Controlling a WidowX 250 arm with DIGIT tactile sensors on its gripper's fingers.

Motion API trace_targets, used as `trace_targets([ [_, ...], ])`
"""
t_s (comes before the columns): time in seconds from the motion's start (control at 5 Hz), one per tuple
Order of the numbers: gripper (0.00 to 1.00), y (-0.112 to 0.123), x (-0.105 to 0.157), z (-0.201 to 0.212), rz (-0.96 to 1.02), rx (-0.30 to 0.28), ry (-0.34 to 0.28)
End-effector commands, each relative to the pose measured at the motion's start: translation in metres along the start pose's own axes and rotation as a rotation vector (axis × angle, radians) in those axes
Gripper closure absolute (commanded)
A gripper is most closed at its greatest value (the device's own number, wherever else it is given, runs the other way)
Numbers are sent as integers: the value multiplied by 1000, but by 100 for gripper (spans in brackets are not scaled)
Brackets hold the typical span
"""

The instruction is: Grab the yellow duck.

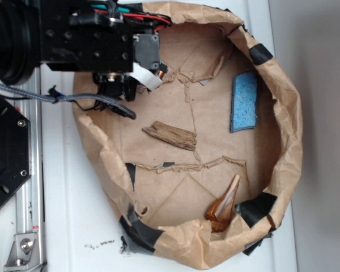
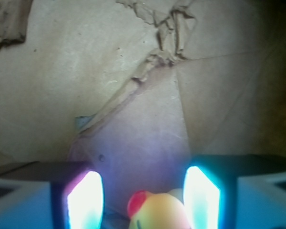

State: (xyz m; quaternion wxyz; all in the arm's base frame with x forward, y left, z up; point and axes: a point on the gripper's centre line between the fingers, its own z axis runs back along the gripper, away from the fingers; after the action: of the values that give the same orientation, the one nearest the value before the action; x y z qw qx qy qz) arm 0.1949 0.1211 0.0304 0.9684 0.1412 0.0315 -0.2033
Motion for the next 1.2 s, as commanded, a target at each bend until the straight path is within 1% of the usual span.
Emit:
trace_targets([
  [0.0,100,-4,-7,1,40,-5,16],
  [0.4,100,-5,-4,1,38,-16,12],
  [0.6,100,-8,2,5,28,-13,-9],
  [0.8,100,-22,35,47,16,-3,-150],
  [1.0,100,-34,71,112,79,-1,-302],
])
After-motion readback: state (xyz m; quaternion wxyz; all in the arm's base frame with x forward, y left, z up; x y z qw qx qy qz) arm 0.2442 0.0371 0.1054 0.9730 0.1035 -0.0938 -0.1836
